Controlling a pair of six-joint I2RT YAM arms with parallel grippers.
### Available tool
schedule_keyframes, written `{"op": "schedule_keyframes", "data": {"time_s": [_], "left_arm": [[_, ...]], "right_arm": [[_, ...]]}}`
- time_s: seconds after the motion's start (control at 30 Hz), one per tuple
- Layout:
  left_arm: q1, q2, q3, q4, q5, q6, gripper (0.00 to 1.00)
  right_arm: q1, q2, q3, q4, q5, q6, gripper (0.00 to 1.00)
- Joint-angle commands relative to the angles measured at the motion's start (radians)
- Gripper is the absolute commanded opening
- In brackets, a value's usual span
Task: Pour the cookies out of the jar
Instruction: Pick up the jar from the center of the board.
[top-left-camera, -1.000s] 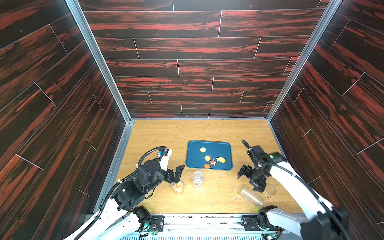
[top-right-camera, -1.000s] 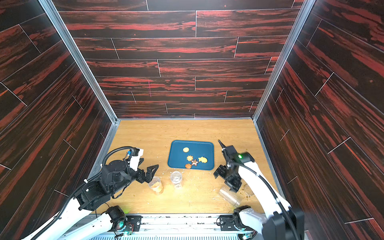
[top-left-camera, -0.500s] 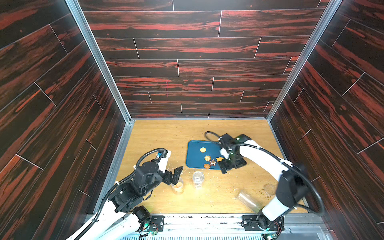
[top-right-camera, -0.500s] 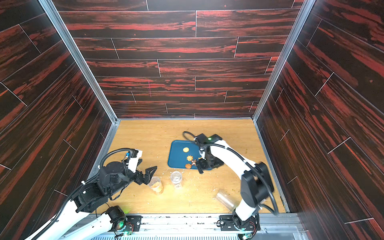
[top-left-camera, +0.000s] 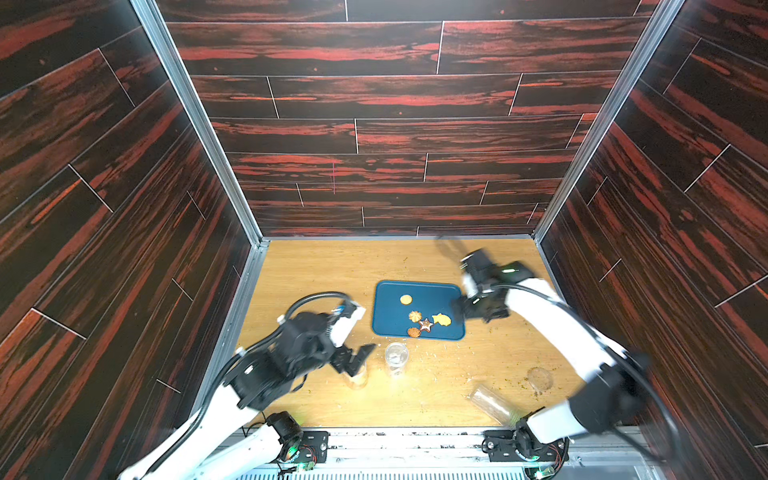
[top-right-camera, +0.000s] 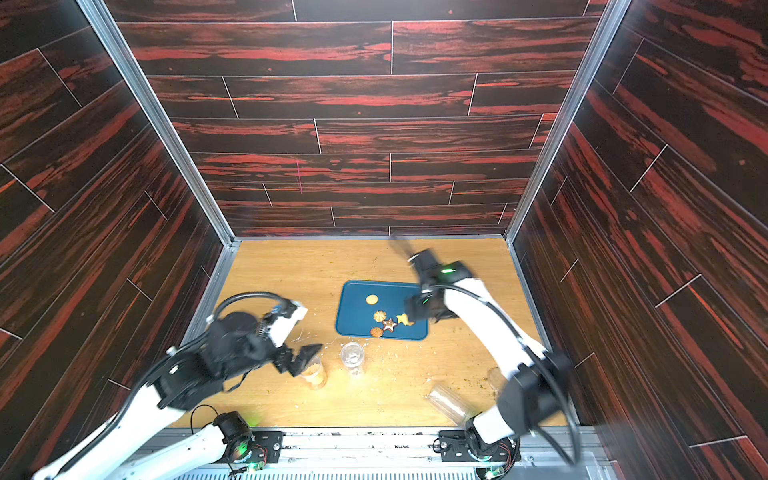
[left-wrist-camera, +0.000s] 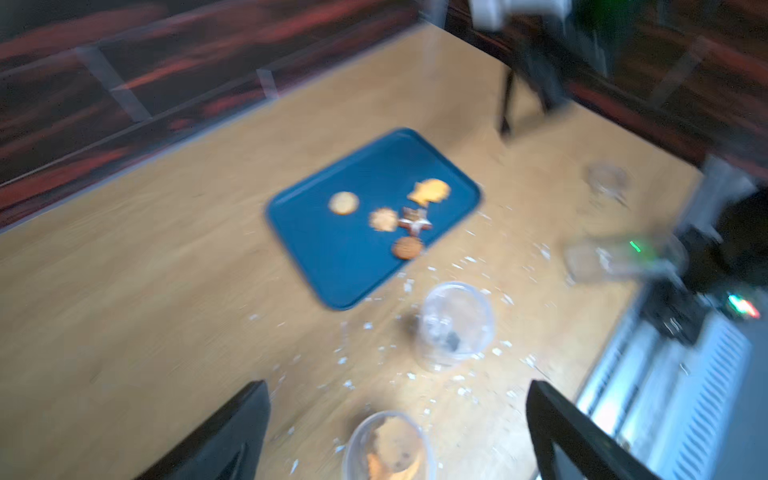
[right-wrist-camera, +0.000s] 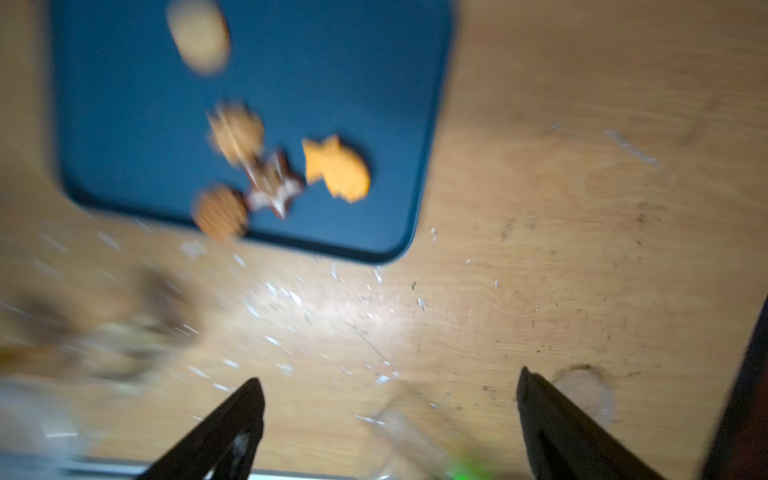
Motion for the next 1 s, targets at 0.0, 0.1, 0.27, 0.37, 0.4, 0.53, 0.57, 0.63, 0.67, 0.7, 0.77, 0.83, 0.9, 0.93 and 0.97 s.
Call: {"op": "schedule_keyframes", "data": {"time_s": [0.0, 0.1, 0.27, 0.37, 0.4, 0.53, 0.57, 0.63, 0.67, 0.7, 0.77, 0.83, 0.9, 0.93, 0.97], "left_arm": [[-0.024, 0.113, 0.076, -0.027, 0.158, 0.238, 1.00], [-0.049, 0.233, 0.133, -0.013, 0.231, 0.384, 1.00], [-0.141, 0.417, 0.197, 0.089, 0.289, 0.559, 1.00], [-0.188, 0.563, 0.254, 0.135, 0.304, 0.600, 1.00], [-0.206, 0.606, 0.273, 0.150, 0.304, 0.606, 1.00], [-0.291, 0.797, 0.387, 0.205, 0.286, 0.658, 1.00], [-0.310, 0.848, 0.416, 0.221, 0.284, 0.675, 1.00], [-0.348, 0.952, 0.484, 0.223, 0.265, 0.709, 1.00], [-0.368, 1.001, 0.524, 0.224, 0.236, 0.721, 1.00], [-0.383, 1.037, 0.554, 0.223, 0.222, 0.729, 1.00], [-0.402, 1.108, 0.631, 0.216, 0.214, 0.729, 1.00], [-0.416, 1.166, 0.691, 0.198, 0.189, 0.741, 1.00], [-0.429, 1.216, 0.744, 0.170, 0.172, 0.760, 1.00], [-0.436, 1.237, 0.760, 0.165, 0.176, 0.763, 1.00], [-0.440, 1.255, 0.776, 0.147, 0.189, 0.783, 1.00]], "right_arm": [[-0.055, -0.091, 0.081, -0.051, -0.094, 0.280, 0.98], [-0.070, -0.179, 0.130, -0.030, -0.134, 0.412, 0.98], [-0.078, -0.298, 0.194, -0.015, -0.127, 0.592, 0.98], [-0.078, -0.349, 0.215, 0.080, -0.153, 0.622, 0.98], [-0.078, -0.359, 0.224, 0.113, -0.169, 0.616, 0.98], [-0.077, -0.358, 0.293, 0.159, -0.228, 0.592, 0.98], [-0.077, -0.351, 0.308, 0.156, -0.251, 0.586, 0.98], [-0.078, -0.341, 0.328, 0.134, -0.288, 0.582, 0.98], [-0.078, -0.339, 0.333, 0.128, -0.309, 0.580, 0.98], [-0.077, -0.341, 0.333, 0.128, -0.325, 0.580, 0.98], [-0.078, -0.346, 0.332, 0.124, -0.356, 0.580, 0.98], [-0.078, -0.350, 0.326, 0.122, -0.387, 0.580, 0.98], [-0.078, -0.357, 0.319, 0.122, -0.411, 0.584, 0.98], [-0.078, -0.359, 0.318, 0.121, -0.421, 0.585, 0.98], [-0.077, -0.361, 0.321, 0.119, -0.427, 0.582, 0.98]]}}
